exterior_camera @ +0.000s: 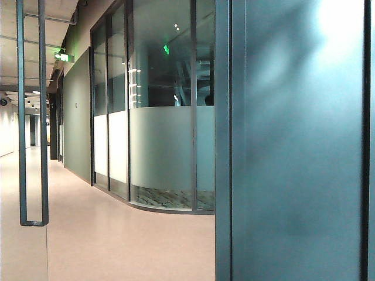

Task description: Raise the arm to find the leftmost switch on the wall and turn on the lights.

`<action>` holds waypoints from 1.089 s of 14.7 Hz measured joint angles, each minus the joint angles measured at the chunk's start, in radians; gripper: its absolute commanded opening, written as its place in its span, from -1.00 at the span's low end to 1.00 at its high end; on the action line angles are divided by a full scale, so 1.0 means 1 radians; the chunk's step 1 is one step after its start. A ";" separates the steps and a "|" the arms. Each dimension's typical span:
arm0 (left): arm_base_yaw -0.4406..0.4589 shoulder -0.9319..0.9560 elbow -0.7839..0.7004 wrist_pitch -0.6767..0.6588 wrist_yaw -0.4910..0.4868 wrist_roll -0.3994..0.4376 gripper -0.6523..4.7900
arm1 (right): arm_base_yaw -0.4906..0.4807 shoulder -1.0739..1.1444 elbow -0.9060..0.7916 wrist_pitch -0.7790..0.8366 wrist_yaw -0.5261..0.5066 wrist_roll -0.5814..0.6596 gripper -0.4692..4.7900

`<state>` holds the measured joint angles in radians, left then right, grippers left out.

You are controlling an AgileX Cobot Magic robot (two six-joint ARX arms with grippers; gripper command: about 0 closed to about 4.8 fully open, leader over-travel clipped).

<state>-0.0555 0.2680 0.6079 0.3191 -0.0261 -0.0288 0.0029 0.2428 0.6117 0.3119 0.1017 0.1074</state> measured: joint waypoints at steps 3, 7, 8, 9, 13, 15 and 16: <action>0.000 0.294 0.238 0.025 0.002 -0.038 -0.78 | 0.000 0.248 0.217 0.068 -0.027 0.000 -0.81; 0.000 0.644 0.605 0.080 0.132 -0.090 -0.78 | 0.000 0.581 0.573 0.094 -0.027 0.000 -0.81; 0.000 0.712 0.684 0.080 0.137 -0.110 -0.78 | 0.000 0.651 0.658 0.094 -0.035 0.000 -0.81; 0.000 0.781 0.766 0.082 0.140 -0.131 -0.78 | 0.000 0.712 0.734 0.090 -0.035 0.000 -0.81; 0.000 0.940 0.949 -0.006 0.274 -0.241 -0.78 | 0.001 0.822 0.908 0.095 -0.080 0.005 -0.81; -0.063 0.941 0.980 -0.053 0.470 -0.375 -0.78 | 0.003 0.847 0.924 0.097 -0.159 0.055 -0.83; -0.111 0.940 0.985 -0.049 0.574 -0.397 -0.78 | 0.021 0.854 0.923 0.093 -0.195 0.071 -0.83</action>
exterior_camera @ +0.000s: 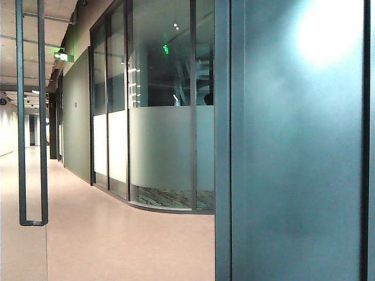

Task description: Raise the arm to find the leftmost switch on the wall and turn on the lights.

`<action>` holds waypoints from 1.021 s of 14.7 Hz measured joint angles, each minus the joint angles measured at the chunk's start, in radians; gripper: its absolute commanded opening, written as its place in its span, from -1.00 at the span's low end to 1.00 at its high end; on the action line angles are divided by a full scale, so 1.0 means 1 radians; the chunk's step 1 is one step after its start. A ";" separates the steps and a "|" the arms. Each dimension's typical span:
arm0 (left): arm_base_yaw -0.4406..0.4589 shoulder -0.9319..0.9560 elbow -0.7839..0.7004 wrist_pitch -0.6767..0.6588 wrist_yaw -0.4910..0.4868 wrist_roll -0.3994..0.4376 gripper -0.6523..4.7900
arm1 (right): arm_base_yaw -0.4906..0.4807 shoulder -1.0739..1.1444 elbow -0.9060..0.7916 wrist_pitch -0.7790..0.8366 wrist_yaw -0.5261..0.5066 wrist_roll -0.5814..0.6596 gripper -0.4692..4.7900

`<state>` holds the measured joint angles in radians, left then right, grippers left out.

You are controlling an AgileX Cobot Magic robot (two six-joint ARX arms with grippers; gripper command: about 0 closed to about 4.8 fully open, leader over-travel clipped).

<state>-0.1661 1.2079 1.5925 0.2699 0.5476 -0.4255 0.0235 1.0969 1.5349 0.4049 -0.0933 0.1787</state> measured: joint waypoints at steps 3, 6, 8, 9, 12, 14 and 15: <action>-0.134 0.000 0.000 -0.023 0.212 -0.102 -0.78 | 0.141 0.029 0.000 -0.007 -0.093 0.008 -0.83; -0.216 0.000 0.000 -0.053 0.210 -0.106 -0.78 | 0.280 0.073 0.006 -0.029 -0.090 0.007 -0.83; -0.216 0.000 0.000 -0.064 0.208 -0.107 -0.78 | 0.341 0.137 0.056 -0.029 -0.087 0.003 -0.83; -0.216 0.000 0.000 -0.077 0.209 -0.107 -0.78 | 0.347 0.180 0.101 -0.033 -0.084 0.003 -0.83; -0.216 0.000 -0.001 -0.103 0.210 -0.107 -0.78 | 0.389 0.320 0.265 -0.100 -0.080 -0.027 -0.83; -0.215 0.000 0.000 -0.103 0.211 -0.107 -0.78 | 0.386 0.385 0.359 -0.142 -0.080 -0.031 -0.83; -0.215 0.000 0.000 -0.104 0.211 -0.107 -0.78 | 0.385 0.410 0.393 -0.151 -0.078 -0.031 -0.83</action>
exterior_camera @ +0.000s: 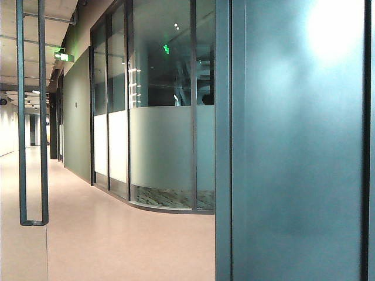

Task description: Raise the arm to find the leftmost switch on the wall and turn on the lights.

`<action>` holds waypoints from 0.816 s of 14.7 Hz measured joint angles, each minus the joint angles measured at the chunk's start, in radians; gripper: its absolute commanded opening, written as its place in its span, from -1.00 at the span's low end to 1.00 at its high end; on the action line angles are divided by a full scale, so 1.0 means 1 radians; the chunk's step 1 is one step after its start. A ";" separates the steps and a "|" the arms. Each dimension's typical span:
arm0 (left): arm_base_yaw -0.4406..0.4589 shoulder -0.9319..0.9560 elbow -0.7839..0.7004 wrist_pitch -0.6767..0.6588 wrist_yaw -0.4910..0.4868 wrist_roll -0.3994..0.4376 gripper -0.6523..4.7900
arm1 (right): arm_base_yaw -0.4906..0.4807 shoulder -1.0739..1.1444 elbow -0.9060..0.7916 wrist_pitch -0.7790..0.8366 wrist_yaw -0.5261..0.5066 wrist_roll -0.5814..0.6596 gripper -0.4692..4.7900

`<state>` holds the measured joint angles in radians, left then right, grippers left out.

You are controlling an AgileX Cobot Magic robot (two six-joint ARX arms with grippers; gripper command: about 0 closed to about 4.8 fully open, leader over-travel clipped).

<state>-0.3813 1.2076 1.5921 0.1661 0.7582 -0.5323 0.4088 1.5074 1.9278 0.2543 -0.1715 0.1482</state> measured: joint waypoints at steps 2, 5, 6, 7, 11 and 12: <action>0.000 0.000 0.000 -0.005 0.000 0.000 -0.78 | 0.001 0.032 0.018 0.000 0.000 0.000 -0.83; 0.000 0.000 0.000 -0.006 0.000 0.000 -0.78 | 0.001 0.033 0.018 -0.080 0.011 0.000 -0.83; 0.000 0.000 0.000 -0.006 0.000 0.000 -0.78 | 0.001 0.029 0.018 -0.125 0.011 0.000 -0.83; 0.000 0.000 0.000 -0.006 0.000 0.000 -0.78 | 0.001 0.024 0.018 -0.183 0.011 0.000 -0.83; 0.001 0.000 0.000 -0.006 0.000 0.000 -0.78 | 0.001 -0.035 0.017 -0.334 0.010 0.000 -0.83; 0.001 0.000 0.000 -0.006 0.000 0.000 -0.78 | 0.001 -0.046 0.017 -0.336 0.010 -0.010 -0.83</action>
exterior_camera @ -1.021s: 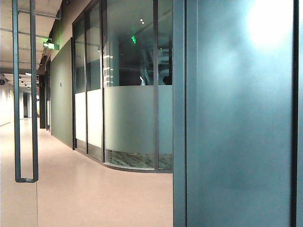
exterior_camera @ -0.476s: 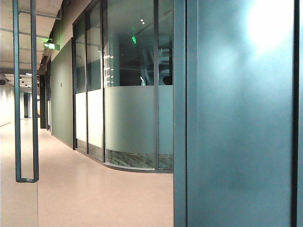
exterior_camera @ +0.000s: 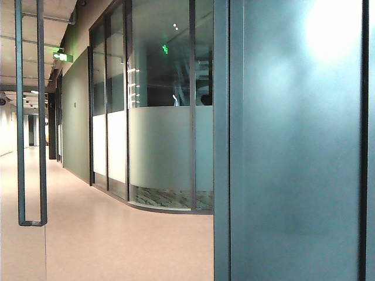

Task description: Raise the arm to find the leftmost switch on the wall and turn on the lights.

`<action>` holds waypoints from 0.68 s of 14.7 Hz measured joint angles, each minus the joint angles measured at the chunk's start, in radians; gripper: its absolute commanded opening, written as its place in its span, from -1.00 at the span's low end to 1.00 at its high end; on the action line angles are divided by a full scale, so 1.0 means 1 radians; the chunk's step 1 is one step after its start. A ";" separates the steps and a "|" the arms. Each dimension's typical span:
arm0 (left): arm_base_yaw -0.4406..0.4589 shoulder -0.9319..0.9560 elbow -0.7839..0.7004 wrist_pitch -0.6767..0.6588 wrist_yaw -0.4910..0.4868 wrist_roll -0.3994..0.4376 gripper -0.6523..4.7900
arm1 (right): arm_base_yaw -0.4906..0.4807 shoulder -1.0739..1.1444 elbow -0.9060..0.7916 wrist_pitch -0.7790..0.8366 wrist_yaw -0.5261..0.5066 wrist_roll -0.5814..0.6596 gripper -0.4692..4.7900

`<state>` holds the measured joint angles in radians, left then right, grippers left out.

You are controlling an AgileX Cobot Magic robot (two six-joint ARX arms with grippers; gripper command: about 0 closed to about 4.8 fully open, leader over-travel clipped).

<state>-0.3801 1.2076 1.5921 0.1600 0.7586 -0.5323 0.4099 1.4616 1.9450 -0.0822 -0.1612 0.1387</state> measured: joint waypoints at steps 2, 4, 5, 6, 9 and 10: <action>0.000 0.000 0.000 0.000 0.000 0.000 -0.78 | 0.000 -0.012 0.000 -0.006 0.003 -0.029 -0.83; 0.000 0.000 0.000 0.000 0.000 0.000 -0.78 | 0.000 -0.012 0.000 -0.039 0.010 -0.035 -0.83; 0.000 0.000 0.000 0.000 0.000 0.000 -0.78 | 0.000 -0.010 -0.001 -0.064 0.026 -0.040 -0.83; 0.000 0.000 0.000 0.000 0.000 0.000 -0.78 | 0.000 -0.009 -0.003 -0.075 0.040 -0.053 -0.82; 0.000 0.000 0.000 0.000 0.000 0.000 -0.78 | -0.005 -0.004 -0.005 -0.079 0.093 -0.066 -0.82; 0.000 0.000 0.000 0.000 0.000 0.000 -0.78 | -0.004 -0.004 -0.005 -0.085 0.098 -0.069 -0.83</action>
<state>-0.3801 1.2076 1.5921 0.1600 0.7586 -0.5323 0.4057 1.4574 1.9400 -0.1673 -0.0631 0.0692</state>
